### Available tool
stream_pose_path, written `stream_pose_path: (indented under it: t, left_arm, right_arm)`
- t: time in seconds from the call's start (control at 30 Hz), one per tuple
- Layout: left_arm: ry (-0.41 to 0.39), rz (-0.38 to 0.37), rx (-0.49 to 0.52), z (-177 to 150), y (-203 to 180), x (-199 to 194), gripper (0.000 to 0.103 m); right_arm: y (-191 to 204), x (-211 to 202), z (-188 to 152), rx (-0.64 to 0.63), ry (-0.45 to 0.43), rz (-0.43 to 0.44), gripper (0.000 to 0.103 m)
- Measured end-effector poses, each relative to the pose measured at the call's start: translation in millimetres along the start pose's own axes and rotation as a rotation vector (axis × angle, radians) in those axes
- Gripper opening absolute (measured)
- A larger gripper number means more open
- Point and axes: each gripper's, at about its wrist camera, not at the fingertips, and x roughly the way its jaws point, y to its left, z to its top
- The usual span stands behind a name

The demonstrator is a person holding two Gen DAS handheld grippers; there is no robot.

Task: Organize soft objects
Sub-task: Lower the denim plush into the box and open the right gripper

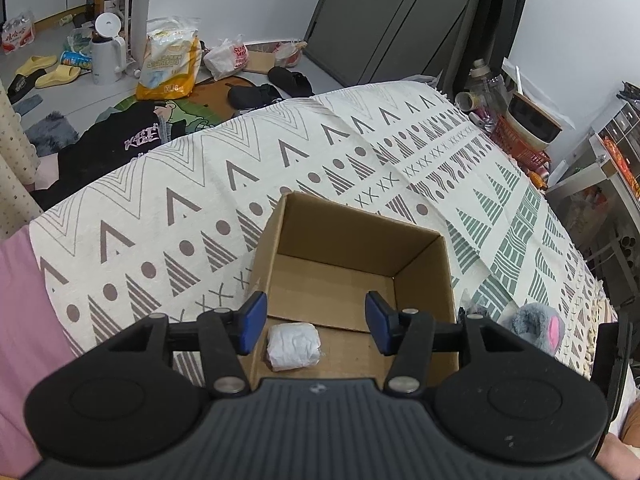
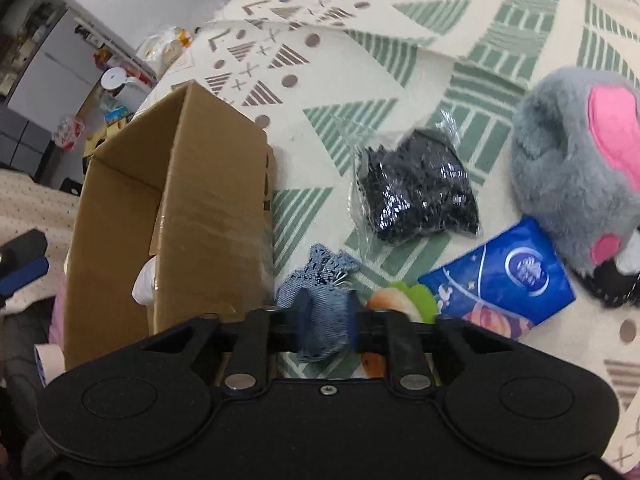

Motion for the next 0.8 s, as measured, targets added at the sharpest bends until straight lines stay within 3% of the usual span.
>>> stream_pose_path:
  t: [0.2,0.63,0.8]
  left_arm:
    - [-0.001,-0.001,0.004,-1.5,-5.7,-0.4,0.053]
    - [-0.012,0.017,0.006,-2.8,-5.0,-11.9,0.053]
    - [-0.023,0.026,0.008,-3.3,-5.0,-19.2,0.053]
  right_arm:
    - [1.2,-27.5,7.6,-0.019,-0.102,0.03,0.009]
    - [22.7,-82.4,13.4,-0.06,-0.417,0.136,0.009]
    - [30.3,-88.1,10.7,-0.077,-0.438,0.226,0.009]
